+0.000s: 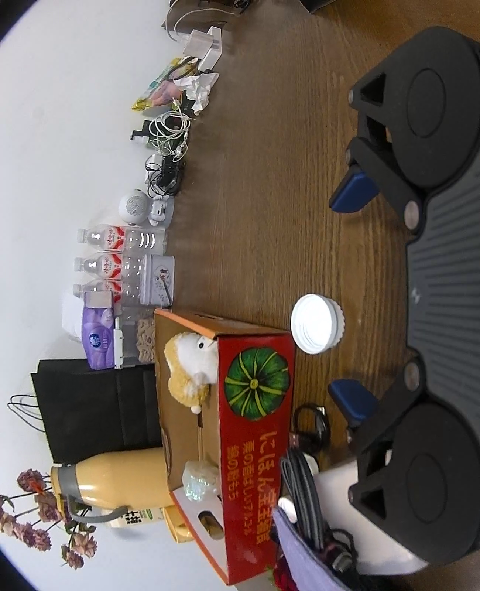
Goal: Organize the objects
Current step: 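Move the left tool to the yellow block and grasp it, then drop the yellow block into the box with the left tool while the right tool drops the white cap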
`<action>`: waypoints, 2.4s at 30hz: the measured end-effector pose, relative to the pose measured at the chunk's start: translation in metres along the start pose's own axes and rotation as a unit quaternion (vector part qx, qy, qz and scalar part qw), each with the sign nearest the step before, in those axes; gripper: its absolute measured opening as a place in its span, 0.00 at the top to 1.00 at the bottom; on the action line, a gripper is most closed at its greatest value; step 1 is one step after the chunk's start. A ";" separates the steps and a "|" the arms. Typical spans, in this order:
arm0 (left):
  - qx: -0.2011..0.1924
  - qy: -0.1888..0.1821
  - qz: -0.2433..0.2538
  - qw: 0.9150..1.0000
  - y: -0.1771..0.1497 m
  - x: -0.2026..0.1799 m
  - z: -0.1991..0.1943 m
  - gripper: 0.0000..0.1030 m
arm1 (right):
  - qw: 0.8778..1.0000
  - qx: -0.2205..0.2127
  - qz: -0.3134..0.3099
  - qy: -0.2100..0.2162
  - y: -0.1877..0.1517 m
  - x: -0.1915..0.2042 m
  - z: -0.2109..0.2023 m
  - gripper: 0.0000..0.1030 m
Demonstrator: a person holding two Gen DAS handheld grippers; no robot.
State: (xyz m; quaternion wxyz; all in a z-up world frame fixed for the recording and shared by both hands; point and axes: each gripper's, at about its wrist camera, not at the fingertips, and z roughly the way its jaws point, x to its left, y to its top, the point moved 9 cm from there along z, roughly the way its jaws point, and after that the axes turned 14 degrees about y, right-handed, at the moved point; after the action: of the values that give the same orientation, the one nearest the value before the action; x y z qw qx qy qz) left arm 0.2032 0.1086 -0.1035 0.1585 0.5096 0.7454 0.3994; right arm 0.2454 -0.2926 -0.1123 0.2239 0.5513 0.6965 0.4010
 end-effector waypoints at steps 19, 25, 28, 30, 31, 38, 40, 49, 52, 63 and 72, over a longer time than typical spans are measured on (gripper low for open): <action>-0.019 -0.015 -0.003 1.000 0.001 -0.005 -0.005 0.70 | 0.999 0.011 -0.017 0.034 0.005 0.010 0.025 0.63; -0.019 -0.023 -0.011 0.999 0.000 -0.004 -0.006 0.70 | 0.999 -0.009 -0.025 0.034 0.007 0.016 0.018 0.63; -0.021 -0.024 -0.016 0.999 0.001 -0.003 -0.007 0.70 | 0.999 -0.019 -0.028 0.036 0.008 0.019 0.013 0.63; -0.024 -0.023 -0.023 0.999 0.002 -0.001 -0.008 0.70 | 0.998 -0.026 -0.034 0.034 0.009 0.021 0.010 0.63; -0.027 -0.022 -0.025 0.999 0.002 0.000 -0.009 0.70 | 0.998 -0.030 -0.037 0.032 0.009 0.023 0.007 0.63; -0.046 -0.039 -0.049 0.997 0.015 0.007 -0.030 0.70 | 0.996 -0.056 -0.046 0.046 0.021 0.033 -0.017 0.63; -0.063 -0.050 -0.048 0.996 0.023 0.004 -0.043 0.70 | 0.994 -0.071 -0.055 0.055 0.030 0.041 -0.027 0.63; -0.152 -0.105 -0.033 0.982 0.086 -0.033 -0.096 0.70 | 0.984 -0.118 -0.100 0.087 0.088 0.078 -0.037 0.63; -0.169 -0.116 -0.028 0.978 0.105 -0.051 -0.100 0.70 | 0.984 -0.119 -0.102 0.088 0.104 0.085 -0.026 0.63; -0.149 -0.132 -0.030 0.979 0.156 -0.113 -0.050 0.70 | 0.991 -0.080 -0.070 0.079 0.137 0.089 0.058 0.63; -0.082 -0.109 0.004 0.991 0.138 -0.127 0.013 0.70 | 0.995 -0.032 -0.062 0.065 0.110 0.075 0.097 0.63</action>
State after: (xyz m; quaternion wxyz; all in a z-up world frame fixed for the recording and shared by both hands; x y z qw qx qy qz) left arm 0.3534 0.0239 -0.0288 0.2788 0.5383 0.6866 0.4013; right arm 0.3615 -0.1836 -0.0706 0.2202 0.4719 0.7294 0.4436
